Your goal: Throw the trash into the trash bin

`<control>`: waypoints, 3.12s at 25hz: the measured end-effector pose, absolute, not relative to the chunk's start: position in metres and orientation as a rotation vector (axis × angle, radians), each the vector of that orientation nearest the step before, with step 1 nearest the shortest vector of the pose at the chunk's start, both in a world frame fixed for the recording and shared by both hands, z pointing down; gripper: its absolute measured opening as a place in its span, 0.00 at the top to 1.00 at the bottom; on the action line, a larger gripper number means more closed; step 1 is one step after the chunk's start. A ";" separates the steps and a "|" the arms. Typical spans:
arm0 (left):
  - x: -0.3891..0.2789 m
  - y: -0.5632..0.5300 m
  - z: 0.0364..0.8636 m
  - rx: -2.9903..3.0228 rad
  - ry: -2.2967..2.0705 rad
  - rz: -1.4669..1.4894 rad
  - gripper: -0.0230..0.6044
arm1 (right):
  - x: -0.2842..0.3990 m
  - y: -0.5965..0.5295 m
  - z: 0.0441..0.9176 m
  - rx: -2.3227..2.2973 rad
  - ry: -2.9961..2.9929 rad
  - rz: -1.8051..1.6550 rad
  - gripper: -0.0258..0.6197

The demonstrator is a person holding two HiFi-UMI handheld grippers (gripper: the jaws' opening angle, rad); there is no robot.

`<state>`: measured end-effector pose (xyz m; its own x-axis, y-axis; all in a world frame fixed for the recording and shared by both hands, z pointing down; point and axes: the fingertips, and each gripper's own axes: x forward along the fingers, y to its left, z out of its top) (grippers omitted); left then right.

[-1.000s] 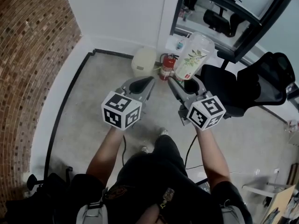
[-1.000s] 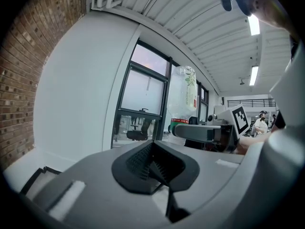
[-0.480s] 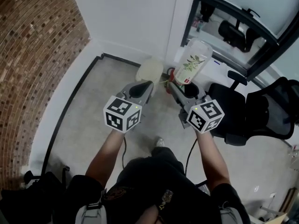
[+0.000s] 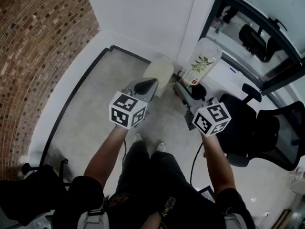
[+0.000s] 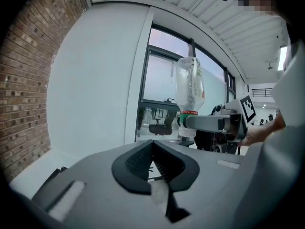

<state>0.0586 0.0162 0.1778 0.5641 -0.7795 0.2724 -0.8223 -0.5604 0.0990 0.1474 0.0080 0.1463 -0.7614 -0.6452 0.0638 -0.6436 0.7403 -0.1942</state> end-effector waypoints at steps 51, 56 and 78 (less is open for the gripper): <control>-0.018 -0.206 0.761 2.033 -1.085 0.807 0.96 | 0.070 -0.224 0.610 -1.293 2.947 -1.078 0.65; -0.022 -0.204 0.767 2.010 -1.101 0.808 0.96 | 0.068 -0.224 0.618 -1.267 2.967 -1.092 0.65; -0.022 -0.223 0.731 2.088 -1.080 0.709 0.96 | 0.055 -0.237 0.656 -1.307 3.053 -1.217 0.65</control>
<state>-0.0216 -0.2227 0.7315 0.5088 -0.4806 0.7142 -0.8466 -0.4300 0.3138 0.0554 -0.2366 0.6562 -0.6603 -0.4807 0.5770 -0.7458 0.5101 -0.4285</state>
